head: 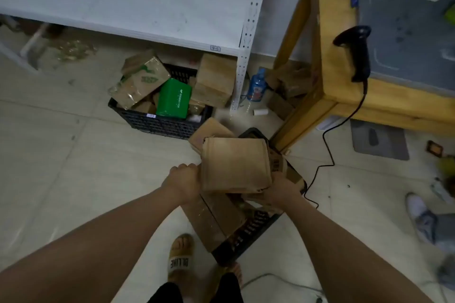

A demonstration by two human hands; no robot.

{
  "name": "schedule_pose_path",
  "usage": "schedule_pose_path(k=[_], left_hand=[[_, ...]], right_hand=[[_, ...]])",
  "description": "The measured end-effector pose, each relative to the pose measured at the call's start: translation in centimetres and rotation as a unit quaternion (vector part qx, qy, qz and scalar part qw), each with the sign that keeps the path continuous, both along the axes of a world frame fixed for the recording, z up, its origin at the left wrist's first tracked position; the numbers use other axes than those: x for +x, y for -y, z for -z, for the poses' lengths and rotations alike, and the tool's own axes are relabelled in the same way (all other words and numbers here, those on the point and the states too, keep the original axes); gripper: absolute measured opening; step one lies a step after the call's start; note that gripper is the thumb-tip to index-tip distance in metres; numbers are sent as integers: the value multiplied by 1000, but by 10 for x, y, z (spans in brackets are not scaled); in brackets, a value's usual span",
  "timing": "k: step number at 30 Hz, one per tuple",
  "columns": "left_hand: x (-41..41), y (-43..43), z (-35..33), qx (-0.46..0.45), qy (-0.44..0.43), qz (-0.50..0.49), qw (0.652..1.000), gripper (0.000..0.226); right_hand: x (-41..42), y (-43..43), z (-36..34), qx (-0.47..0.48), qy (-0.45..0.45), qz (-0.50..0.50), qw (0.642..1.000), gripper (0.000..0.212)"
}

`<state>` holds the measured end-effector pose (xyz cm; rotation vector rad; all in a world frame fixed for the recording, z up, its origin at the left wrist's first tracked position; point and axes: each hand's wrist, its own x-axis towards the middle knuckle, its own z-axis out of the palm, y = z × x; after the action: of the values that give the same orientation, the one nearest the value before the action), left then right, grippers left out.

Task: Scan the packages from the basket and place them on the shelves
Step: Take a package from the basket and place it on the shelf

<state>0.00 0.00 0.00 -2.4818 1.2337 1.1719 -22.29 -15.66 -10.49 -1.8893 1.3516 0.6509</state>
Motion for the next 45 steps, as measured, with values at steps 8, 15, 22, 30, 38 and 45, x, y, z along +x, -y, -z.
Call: schedule_pose_path(k=[8, 15, 22, 30, 38, 45], left_hand=[[6, 33, 80, -19, -232, -255, 939, 68], [17, 52, 11, -42, -343, -481, 806, 64], [59, 48, -140, -72, -345, -542, 762, 82], [134, 29, -283, -238, -390, -519, 722, 87], [160, 15, -352, -331, -356, -554, 676, 113], [144, 46, -371, -370, -354, -555, 655, 92]], right_hand=[[16, 22, 28, 78, 101, 250, 960, 79], [37, 32, -23, 153, 168, 327, 917, 85], [93, 50, -185, 104, 197, 351, 910, 63], [151, 37, -382, 107, 347, 253, 897, 89], [172, 58, -471, 134, 415, 286, 853, 70], [164, 109, -498, 100, 437, 269, 852, 104]])
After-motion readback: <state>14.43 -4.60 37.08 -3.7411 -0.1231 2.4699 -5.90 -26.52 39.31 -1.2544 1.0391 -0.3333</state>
